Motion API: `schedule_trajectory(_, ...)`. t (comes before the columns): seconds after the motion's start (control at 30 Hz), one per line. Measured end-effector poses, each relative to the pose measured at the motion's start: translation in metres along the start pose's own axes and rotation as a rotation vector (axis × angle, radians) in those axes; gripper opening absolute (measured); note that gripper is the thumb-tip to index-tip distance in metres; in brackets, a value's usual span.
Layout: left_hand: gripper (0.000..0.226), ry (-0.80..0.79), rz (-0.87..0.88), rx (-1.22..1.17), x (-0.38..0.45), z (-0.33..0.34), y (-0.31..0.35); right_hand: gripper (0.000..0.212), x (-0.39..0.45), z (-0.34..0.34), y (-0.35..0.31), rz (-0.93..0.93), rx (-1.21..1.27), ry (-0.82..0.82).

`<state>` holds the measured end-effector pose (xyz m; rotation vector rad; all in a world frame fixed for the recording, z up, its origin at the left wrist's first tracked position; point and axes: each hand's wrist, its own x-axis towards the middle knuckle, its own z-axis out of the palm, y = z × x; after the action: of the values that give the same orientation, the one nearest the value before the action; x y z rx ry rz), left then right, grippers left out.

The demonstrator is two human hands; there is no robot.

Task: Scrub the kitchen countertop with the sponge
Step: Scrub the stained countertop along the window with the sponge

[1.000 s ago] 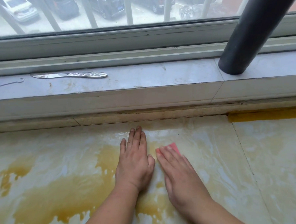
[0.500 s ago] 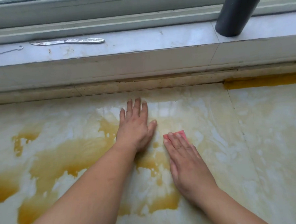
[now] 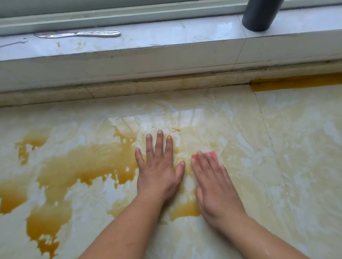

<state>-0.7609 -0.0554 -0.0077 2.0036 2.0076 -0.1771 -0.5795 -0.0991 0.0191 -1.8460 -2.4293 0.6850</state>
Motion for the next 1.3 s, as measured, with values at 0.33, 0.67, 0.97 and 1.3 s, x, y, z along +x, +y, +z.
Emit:
schedule_trajectory(0.33,0.083,-0.014,-0.007,-0.004,0.000,-0.002,0.000,0.071,-0.022,0.002,0.004,0.021,-0.004,0.020)
schedule_trajectory(0.67,0.082,-0.002,-0.015,0.003,0.000,-0.001,0.000,0.069,0.055,-0.025,0.021,0.157,0.039,0.037)
schedule_trajectory(0.97,0.081,-0.005,-0.017,-0.004,-0.001,-0.004,0.002,0.071,0.011,-0.004,0.007,0.041,0.042,-0.014)
schedule_trajectory(1.3,0.080,-0.005,-0.030,-0.042,-0.002,-0.006,0.002,0.061,0.030,0.000,-0.011,-0.152,0.111,-0.001)
